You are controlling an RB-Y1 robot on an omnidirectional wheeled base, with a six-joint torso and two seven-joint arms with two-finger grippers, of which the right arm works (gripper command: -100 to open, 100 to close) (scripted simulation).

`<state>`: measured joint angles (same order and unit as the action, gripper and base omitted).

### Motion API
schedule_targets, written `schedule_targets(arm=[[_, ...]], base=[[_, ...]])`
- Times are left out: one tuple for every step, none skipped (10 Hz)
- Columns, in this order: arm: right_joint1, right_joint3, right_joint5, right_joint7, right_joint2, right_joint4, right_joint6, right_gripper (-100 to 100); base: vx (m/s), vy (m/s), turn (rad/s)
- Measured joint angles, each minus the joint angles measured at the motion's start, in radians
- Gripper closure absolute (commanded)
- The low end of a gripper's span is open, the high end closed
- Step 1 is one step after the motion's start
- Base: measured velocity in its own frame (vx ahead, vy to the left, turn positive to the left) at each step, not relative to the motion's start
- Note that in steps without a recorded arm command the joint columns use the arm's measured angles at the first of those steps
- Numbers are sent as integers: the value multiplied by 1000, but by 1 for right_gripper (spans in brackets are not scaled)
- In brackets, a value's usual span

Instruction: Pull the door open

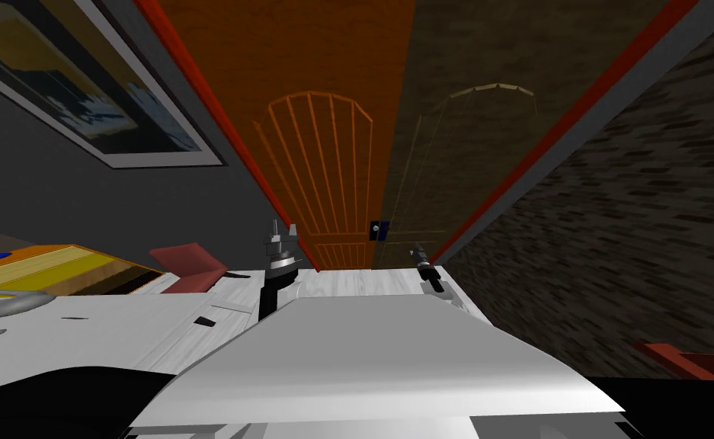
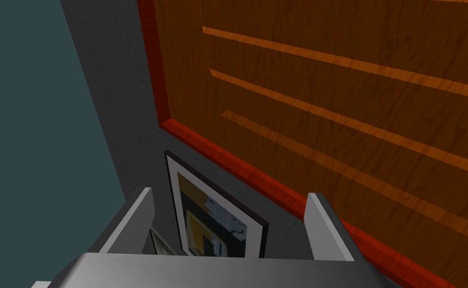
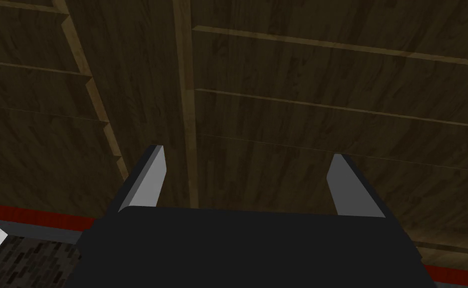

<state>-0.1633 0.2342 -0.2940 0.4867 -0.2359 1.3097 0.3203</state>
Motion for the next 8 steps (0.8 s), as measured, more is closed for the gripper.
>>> schedule_targets(arm=[[12, 19, 6, -5, 0, -19, 4, -100], [23, 27, 10, -7, 1, -28, 7, -100], [33, 28, 12, -9, 5, -30, 8, -100], [43, 23, 14, -8, 9, -29, 11, -100], [52, 15, 14, -9, 18, -27, 17, -100], [72, 3, 13, -9, 24, -23, 14, -100], [75, 1, 13, -8, 25, -22, 12, 100], [74, 2, 13, -9, 24, -22, 13, 100]], base=[[191, -46, 187], [202, -35, 149], [201, 38, 229], [221, 61, 185], [216, 92, 189], [96, 45, 39], [-10, -5, -35], [-32, -22, -24]])
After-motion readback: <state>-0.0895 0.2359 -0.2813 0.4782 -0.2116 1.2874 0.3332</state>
